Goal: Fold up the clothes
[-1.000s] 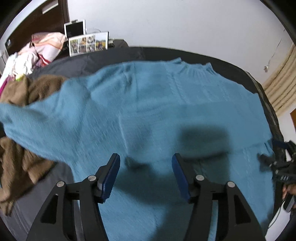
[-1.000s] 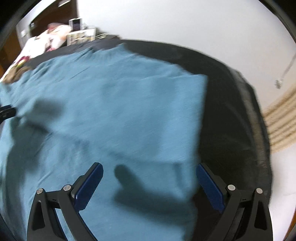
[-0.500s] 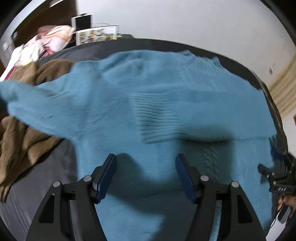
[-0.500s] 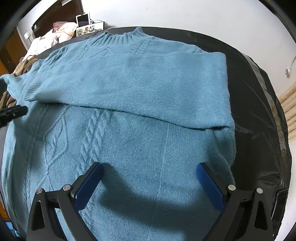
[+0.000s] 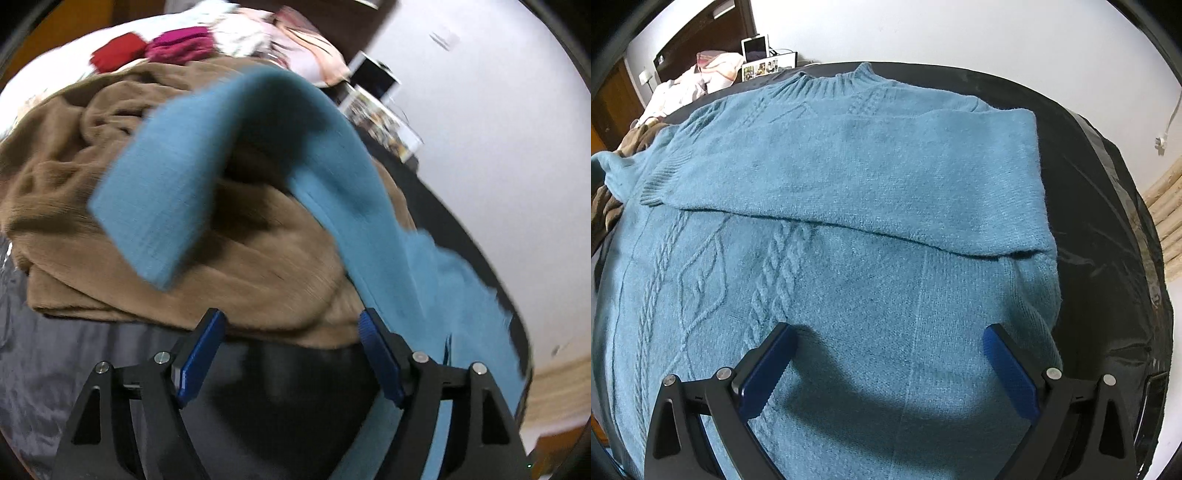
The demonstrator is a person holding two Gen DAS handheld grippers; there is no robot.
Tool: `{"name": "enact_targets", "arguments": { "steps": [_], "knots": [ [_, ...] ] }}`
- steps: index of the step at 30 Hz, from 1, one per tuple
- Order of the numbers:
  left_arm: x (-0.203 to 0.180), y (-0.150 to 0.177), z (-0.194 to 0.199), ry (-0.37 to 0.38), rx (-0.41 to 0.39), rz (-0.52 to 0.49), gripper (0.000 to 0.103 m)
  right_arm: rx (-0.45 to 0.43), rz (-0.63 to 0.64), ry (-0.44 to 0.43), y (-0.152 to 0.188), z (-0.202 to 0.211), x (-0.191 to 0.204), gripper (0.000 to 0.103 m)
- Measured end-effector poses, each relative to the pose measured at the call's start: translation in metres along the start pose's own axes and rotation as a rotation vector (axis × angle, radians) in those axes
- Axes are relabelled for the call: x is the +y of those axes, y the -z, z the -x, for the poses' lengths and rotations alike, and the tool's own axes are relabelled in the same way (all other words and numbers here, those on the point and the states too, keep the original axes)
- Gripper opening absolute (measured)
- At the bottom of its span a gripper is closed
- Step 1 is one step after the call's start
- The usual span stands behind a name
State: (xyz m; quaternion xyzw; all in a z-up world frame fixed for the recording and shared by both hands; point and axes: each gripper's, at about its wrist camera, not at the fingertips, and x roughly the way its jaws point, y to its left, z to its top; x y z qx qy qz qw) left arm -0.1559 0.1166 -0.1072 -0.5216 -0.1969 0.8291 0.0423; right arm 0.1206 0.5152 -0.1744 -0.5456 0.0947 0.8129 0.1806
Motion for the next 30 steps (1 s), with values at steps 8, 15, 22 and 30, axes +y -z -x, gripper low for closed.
{"name": "enact_targets", "arguments": {
  "steps": [8, 15, 22, 30],
  "knots": [
    [0.039, -0.019, -0.001, 0.092, -0.008, 0.180, 0.080, -0.003, -0.010, 0.009, 0.008, 0.008, 0.006, 0.102],
    [0.052, -0.031, 0.003, 0.110, -0.031, 0.239, 0.081, -0.003, -0.014, 0.012, 0.020, 0.008, -0.006, 0.102],
    [0.060, -0.047, 0.035, 0.009, -0.159, 0.143, 0.081, 0.000, -0.017, 0.013, 0.003, -0.001, -0.013, 0.102],
    [0.031, -0.042, 0.012, -0.276, -0.178, -0.397, 0.081, 0.011, -0.020, 0.012, -0.009, -0.009, -0.026, 0.102]
  ]
}}
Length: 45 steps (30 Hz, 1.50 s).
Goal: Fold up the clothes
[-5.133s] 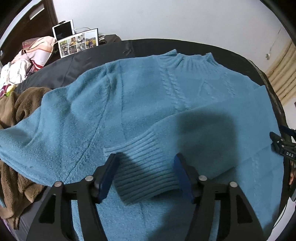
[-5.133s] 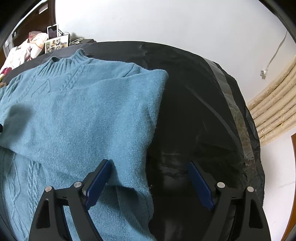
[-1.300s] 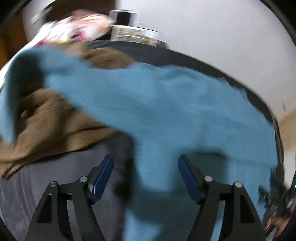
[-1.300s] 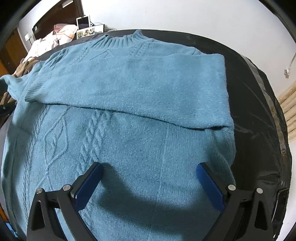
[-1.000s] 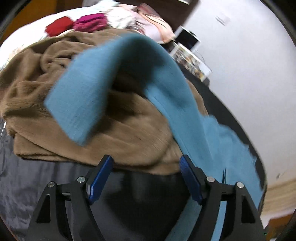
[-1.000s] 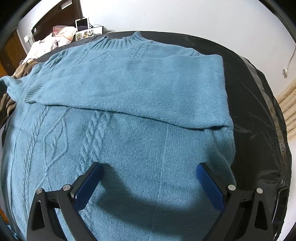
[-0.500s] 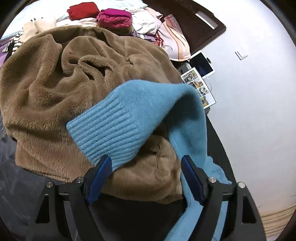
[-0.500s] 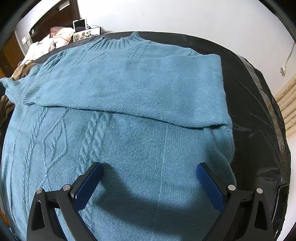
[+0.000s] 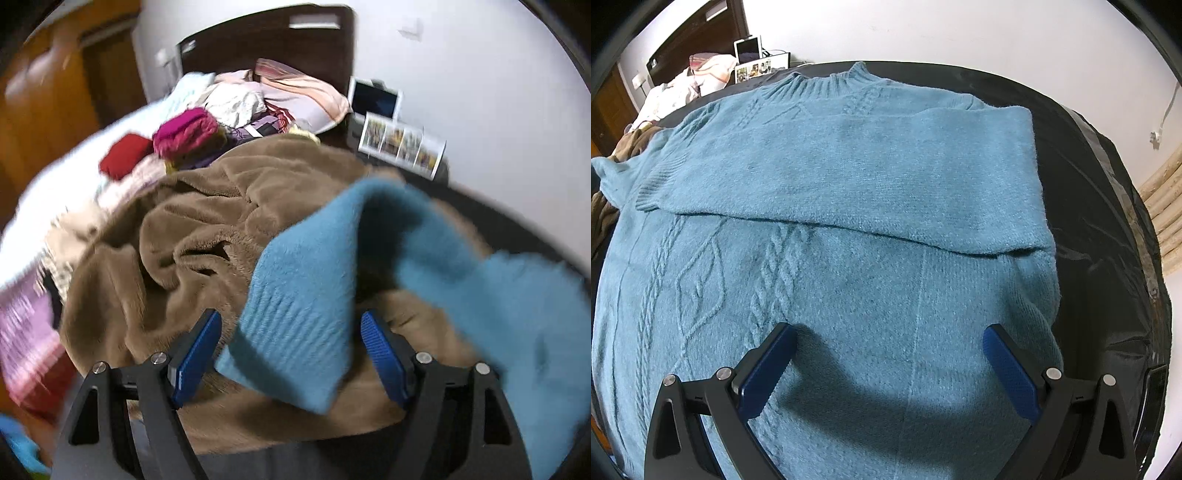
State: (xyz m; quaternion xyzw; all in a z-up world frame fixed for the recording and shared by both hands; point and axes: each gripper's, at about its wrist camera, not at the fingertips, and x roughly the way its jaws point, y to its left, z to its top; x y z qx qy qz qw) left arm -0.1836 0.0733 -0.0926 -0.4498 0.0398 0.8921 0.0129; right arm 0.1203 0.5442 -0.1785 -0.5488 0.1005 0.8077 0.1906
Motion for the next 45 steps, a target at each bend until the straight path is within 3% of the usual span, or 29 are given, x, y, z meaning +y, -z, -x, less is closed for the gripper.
{"name": "enact_targets", "arguments": {
  "steps": [12, 14, 16, 19, 27, 31, 45],
  "knots": [
    [0.007, -0.010, -0.026, 0.019, 0.030, 0.004, 0.080, 0.020, 0.002, 0.005, 0.003, 0.004, -0.007, 0.102],
    [0.010, -0.011, -0.024, 0.042, 0.047, 0.027, 0.063, 0.018, 0.002, 0.005, 0.004, 0.005, -0.009, 0.102],
    [0.015, -0.013, -0.021, 0.039, 0.058, 0.061, 0.035, 0.016, 0.002, 0.003, 0.005, 0.006, -0.010, 0.102],
    [0.022, -0.017, -0.009, 0.052, 0.049, 0.094, 0.030, 0.015, 0.004, 0.002, 0.007, 0.007, -0.013, 0.102],
    [0.018, -0.032, 0.045, 0.082, -0.072, 0.090, 0.027, 0.012, 0.002, 0.005, 0.008, 0.010, -0.019, 0.102],
    [0.009, -0.044, 0.075, 0.139, -0.132, 0.093, 0.027, 0.012, 0.002, 0.005, 0.009, 0.011, -0.022, 0.102],
    [-0.091, -0.063, 0.150, 0.350, -0.188, -0.037, 0.027, -0.016, 0.010, -0.008, 0.026, 0.018, -0.025, 0.102]
  ]
}}
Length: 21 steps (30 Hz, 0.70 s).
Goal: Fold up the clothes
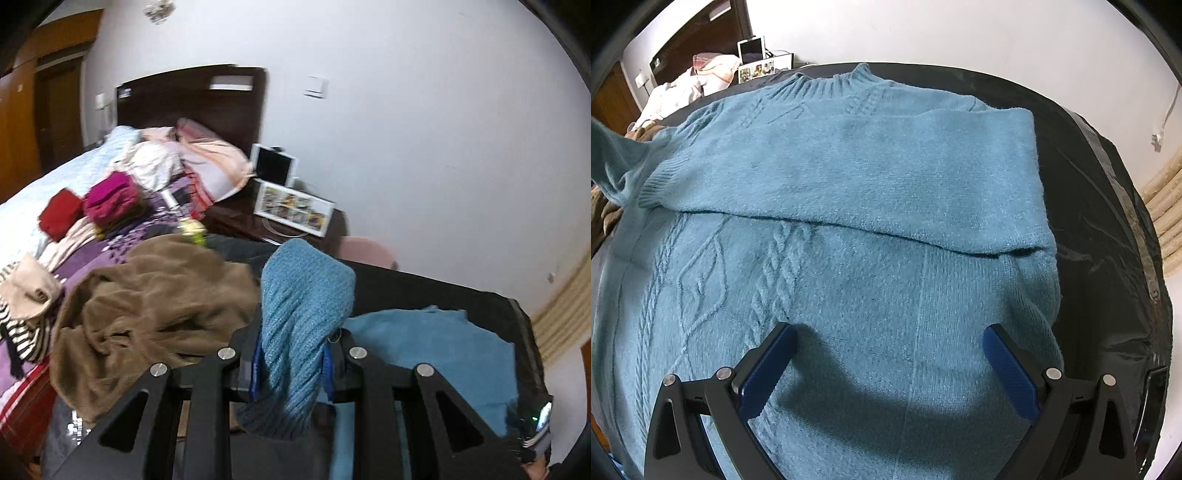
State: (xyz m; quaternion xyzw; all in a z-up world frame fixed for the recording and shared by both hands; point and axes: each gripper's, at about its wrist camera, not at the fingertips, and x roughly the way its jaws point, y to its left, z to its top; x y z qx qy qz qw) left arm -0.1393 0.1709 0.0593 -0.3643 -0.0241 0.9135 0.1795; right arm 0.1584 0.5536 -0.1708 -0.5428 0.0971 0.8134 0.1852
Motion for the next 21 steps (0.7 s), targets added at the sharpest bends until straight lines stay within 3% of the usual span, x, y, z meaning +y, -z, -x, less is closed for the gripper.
{"name": "enact_targets", "arguments": {
  "steps": [5, 11, 18, 21],
  "knots": [
    [-0.065, 0.004, -0.013, 0.095, 0.032, -0.067, 0.027, -0.017, 0.002, -0.003, -0.001, -0.005, -0.004, 0.102],
    [-0.155, 0.027, -0.050, 0.204, 0.136, -0.166, 0.027, -0.032, 0.015, -0.015, -0.009, -0.013, -0.013, 0.102],
    [-0.219, 0.058, -0.089, 0.251, 0.241, -0.241, 0.027, -0.050, 0.035, -0.029, 0.000, -0.006, 0.005, 0.102],
    [-0.233, 0.067, -0.106, 0.251, 0.275, -0.252, 0.027, -0.053, 0.033, -0.028, -0.018, -0.022, 0.018, 0.102]
  ]
}}
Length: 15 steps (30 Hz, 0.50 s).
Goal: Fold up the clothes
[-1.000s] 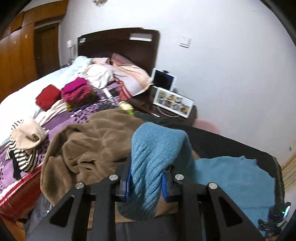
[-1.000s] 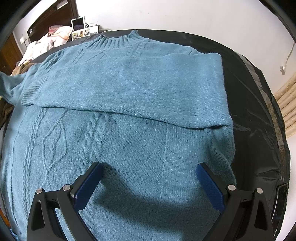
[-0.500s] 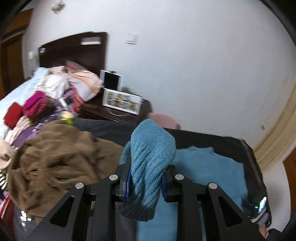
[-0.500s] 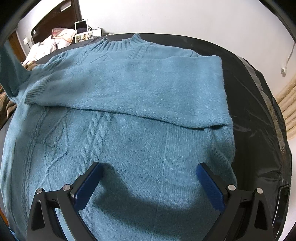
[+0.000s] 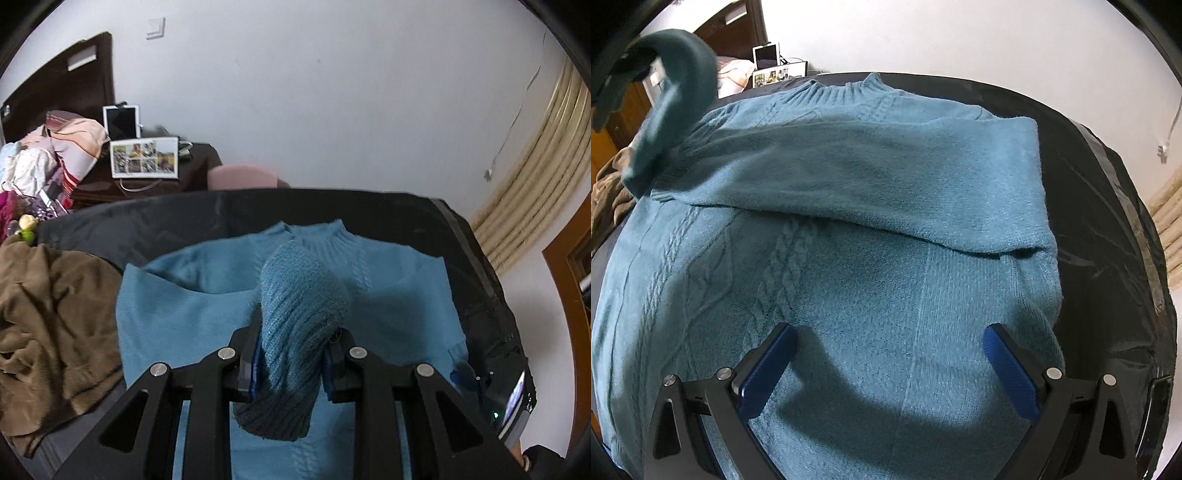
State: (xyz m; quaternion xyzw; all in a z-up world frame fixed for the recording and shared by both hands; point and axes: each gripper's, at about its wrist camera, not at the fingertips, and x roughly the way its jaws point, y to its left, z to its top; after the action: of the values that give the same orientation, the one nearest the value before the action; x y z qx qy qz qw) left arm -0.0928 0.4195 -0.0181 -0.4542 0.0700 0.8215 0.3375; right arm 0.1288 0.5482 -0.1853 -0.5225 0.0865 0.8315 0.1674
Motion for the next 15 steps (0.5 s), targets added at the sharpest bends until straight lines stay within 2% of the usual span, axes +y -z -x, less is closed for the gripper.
{"name": "enact_targets", "arguments": {
  "steps": [8, 12, 14, 15],
  "knots": [
    [-0.044, 0.012, -0.050, 0.027, 0.081, -0.057, 0.028, -0.020, -0.006, 0.003, 0.007, 0.007, -0.001, 0.102],
    [-0.067, 0.017, -0.064, 0.046, 0.135, -0.109, 0.044, -0.023, -0.008, 0.005, 0.015, 0.021, -0.004, 0.102],
    [-0.074, 0.019, -0.062, 0.071, 0.135, -0.136, 0.055, -0.023, -0.010, 0.006, 0.015, 0.022, -0.003, 0.102],
    [-0.075, 0.019, -0.057, 0.115, 0.124, -0.138, 0.067, -0.024, -0.011, 0.007, 0.016, 0.022, -0.003, 0.102]
  ]
}}
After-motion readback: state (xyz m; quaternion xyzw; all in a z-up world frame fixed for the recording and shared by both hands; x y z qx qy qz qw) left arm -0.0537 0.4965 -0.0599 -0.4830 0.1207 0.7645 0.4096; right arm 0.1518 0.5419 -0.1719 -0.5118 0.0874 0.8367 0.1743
